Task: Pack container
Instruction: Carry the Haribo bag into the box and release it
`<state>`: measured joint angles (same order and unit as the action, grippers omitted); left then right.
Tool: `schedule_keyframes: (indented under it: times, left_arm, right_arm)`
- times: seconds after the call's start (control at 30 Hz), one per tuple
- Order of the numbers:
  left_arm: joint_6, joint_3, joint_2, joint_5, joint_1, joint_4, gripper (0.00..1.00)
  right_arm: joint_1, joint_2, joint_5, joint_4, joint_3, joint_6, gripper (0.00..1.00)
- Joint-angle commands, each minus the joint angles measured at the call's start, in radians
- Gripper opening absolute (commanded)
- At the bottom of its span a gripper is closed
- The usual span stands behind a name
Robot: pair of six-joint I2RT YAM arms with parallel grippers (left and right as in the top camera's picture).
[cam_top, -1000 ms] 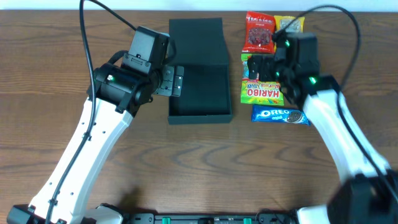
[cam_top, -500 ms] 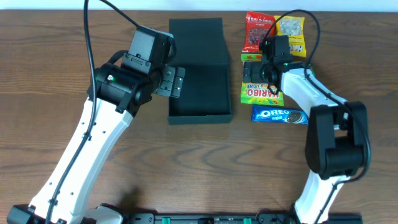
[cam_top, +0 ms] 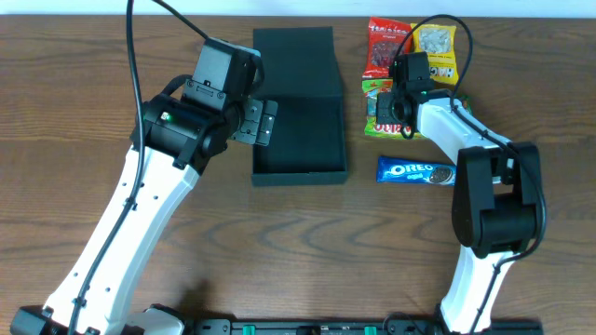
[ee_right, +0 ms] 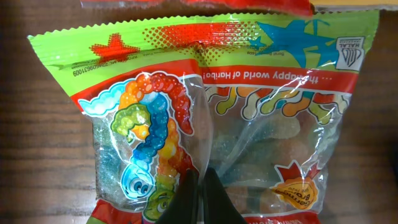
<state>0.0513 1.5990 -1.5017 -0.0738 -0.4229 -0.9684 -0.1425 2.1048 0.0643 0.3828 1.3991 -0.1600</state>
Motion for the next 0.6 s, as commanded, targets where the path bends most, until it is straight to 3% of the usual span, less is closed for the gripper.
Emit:
schedule_keyframes:
  times: [0.0, 0.27, 0.57]
  left_arm:
    - [-0.008, 0.002, 0.011, 0.004, -0.003, 0.002, 0.95]
    - [-0.022, 0.003, 0.049, -0.015, -0.001, 0.038, 0.95]
    - [-0.022, 0.003, 0.217, -0.057, -0.001, 0.043, 0.95]
  right_arm:
    - [0.005, 0.063, -0.009, 0.075, -0.023, 0.0, 0.01]
    - [0.004, -0.04, -0.008, 0.252, 0.137, 0.001, 0.01]
    - [-0.079, -0.304, -0.009, 0.326, 0.241, 0.001, 0.01]
